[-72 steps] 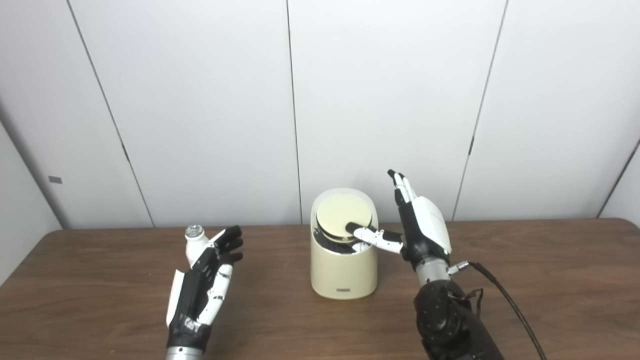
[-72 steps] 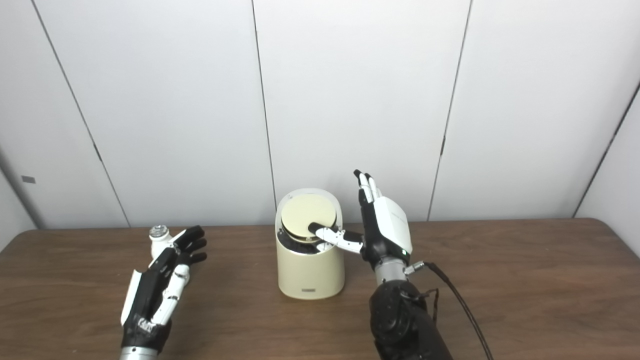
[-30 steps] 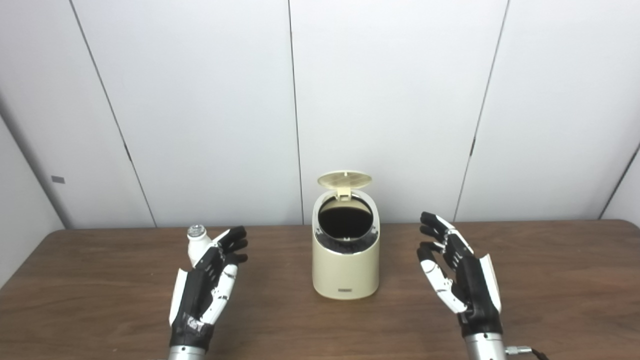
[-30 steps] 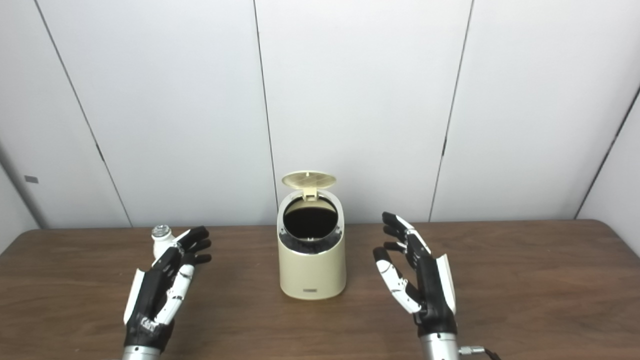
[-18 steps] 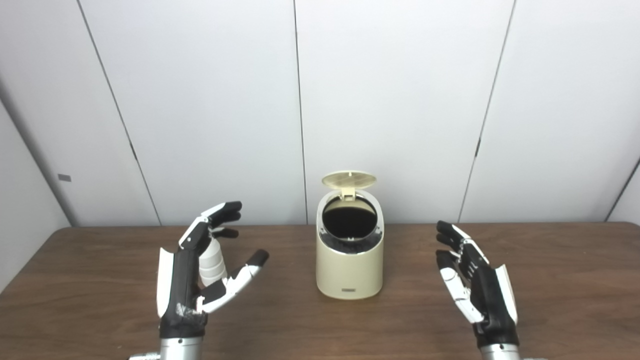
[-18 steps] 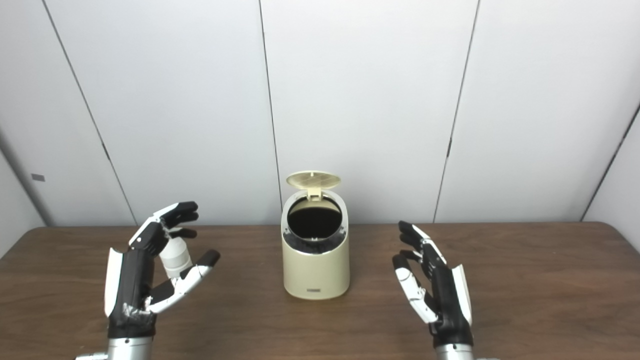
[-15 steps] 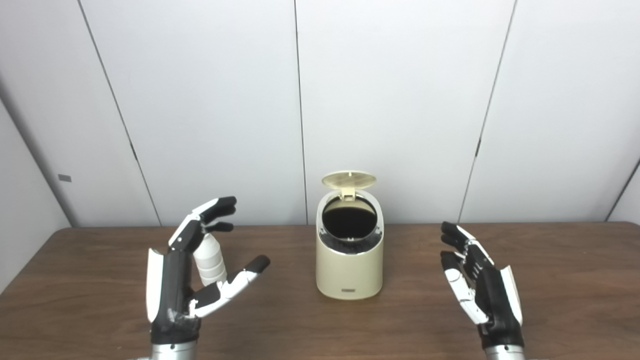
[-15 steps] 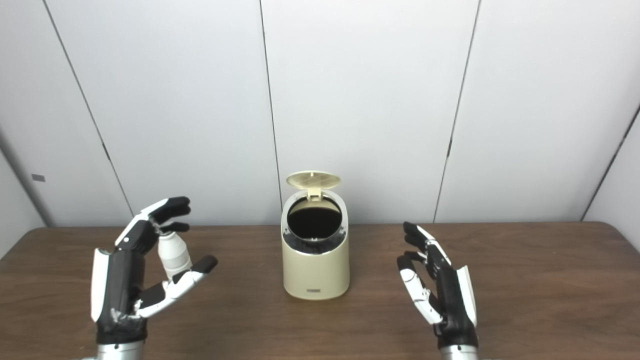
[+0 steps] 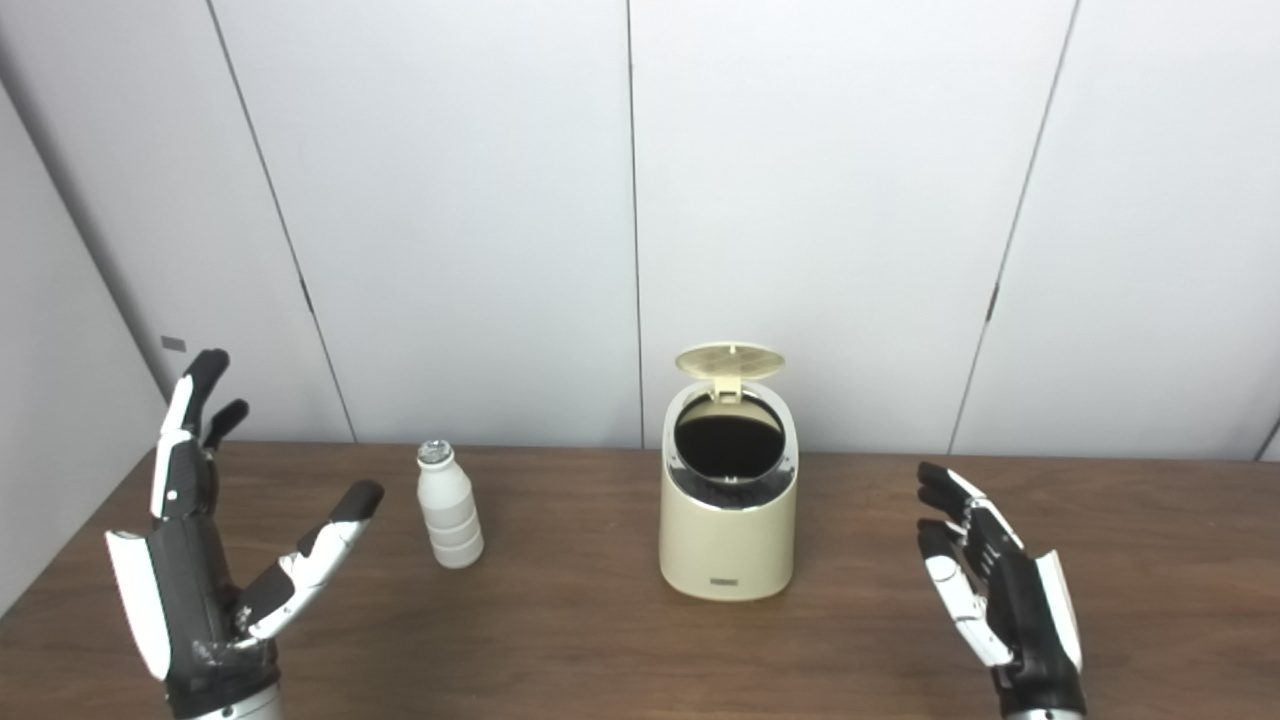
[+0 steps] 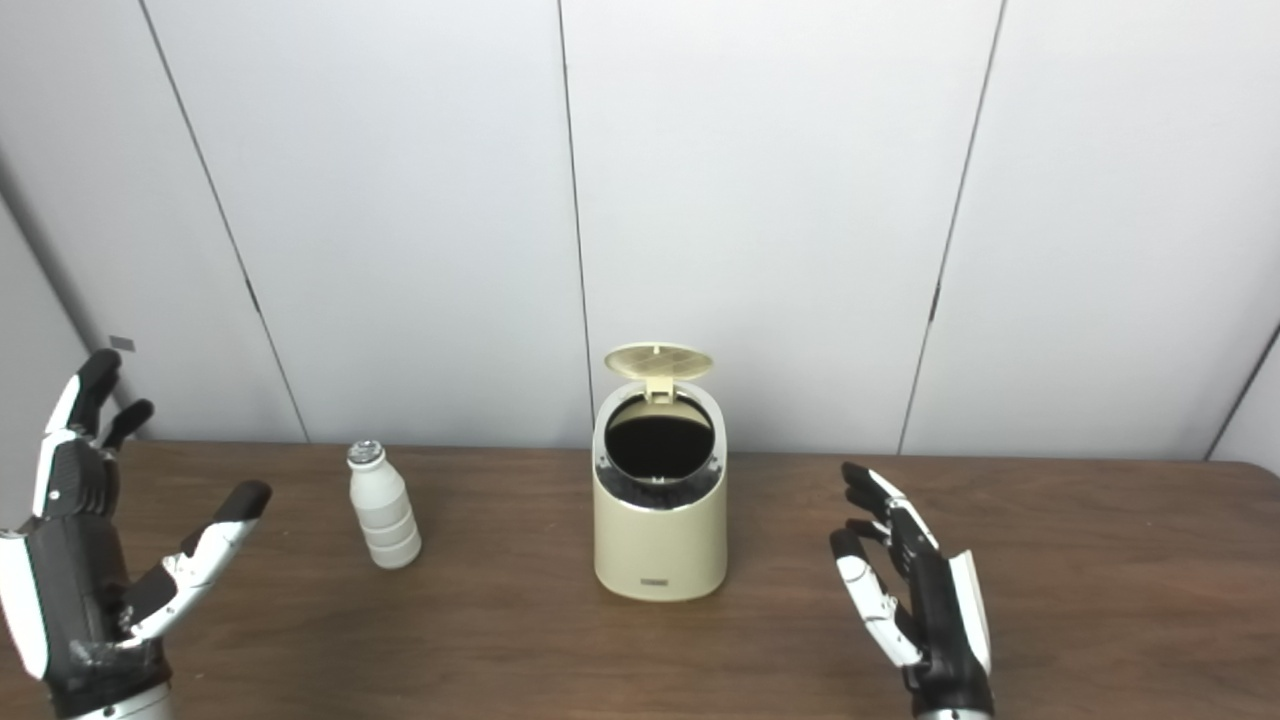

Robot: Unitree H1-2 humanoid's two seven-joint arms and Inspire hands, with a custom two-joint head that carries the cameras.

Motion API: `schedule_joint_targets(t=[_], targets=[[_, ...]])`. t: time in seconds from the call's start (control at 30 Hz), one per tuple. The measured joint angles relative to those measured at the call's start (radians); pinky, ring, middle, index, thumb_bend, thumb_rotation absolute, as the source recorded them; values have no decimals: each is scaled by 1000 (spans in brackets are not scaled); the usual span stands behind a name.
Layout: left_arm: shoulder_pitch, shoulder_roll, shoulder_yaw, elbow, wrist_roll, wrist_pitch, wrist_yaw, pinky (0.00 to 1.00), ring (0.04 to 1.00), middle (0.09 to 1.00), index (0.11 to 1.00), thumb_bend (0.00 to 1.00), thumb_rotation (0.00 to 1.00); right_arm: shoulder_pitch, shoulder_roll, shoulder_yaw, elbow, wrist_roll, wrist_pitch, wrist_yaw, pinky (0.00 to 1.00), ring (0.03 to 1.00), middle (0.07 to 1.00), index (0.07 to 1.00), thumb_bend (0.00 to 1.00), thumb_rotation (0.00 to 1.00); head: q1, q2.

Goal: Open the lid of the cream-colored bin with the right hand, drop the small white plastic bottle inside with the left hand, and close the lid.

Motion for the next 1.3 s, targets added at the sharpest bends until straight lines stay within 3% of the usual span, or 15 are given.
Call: schedule_joint_targets(t=[0.13, 0.4, 0.53, 0.77, 0.93, 1.17, 1.3], targets=[[8, 6, 3, 30, -51, 42, -10, 898, 960, 946, 917, 959, 404, 0, -1, -2, -1, -5, -6, 2, 732, 831, 844, 820, 287, 774, 9, 3], [33, 21, -1, 33, -296, 274, -93, 890, 919, 927, 914, 985, 356, 0, -9, -7, -3, -7, -6, 12, 733, 825, 841, 819, 270, 766, 29, 9], [50, 36, -12, 34, -361, 346, -129, 928, 935, 938, 931, 1000, 375, 0, -21, -12, 0, -3, -7, 17, 734, 826, 841, 818, 258, 771, 63, 12], [65, 39, -49, 70, -353, 348, -152, 962, 991, 970, 967, 1000, 418, -1, -28, -18, 9, 38, -15, 33, 756, 840, 851, 818, 259, 765, 109, 14], [64, 41, -75, 84, -327, 372, -154, 983, 1000, 996, 998, 1000, 381, -8, -36, -27, 29, 48, -15, 43, 767, 850, 856, 827, 262, 762, 156, 17], [57, 37, -90, 185, -278, 397, -134, 999, 1000, 998, 1000, 1000, 344, -8, -66, -43, 31, 83, -19, 66, 783, 859, 865, 837, 276, 787, 252, 20], [46, 27, -90, 223, -251, 396, -103, 983, 1000, 996, 992, 1000, 351, -8, -72, -50, 24, 84, -17, 68, 692, 813, 837, 824, 244, 770, 285, 17]])
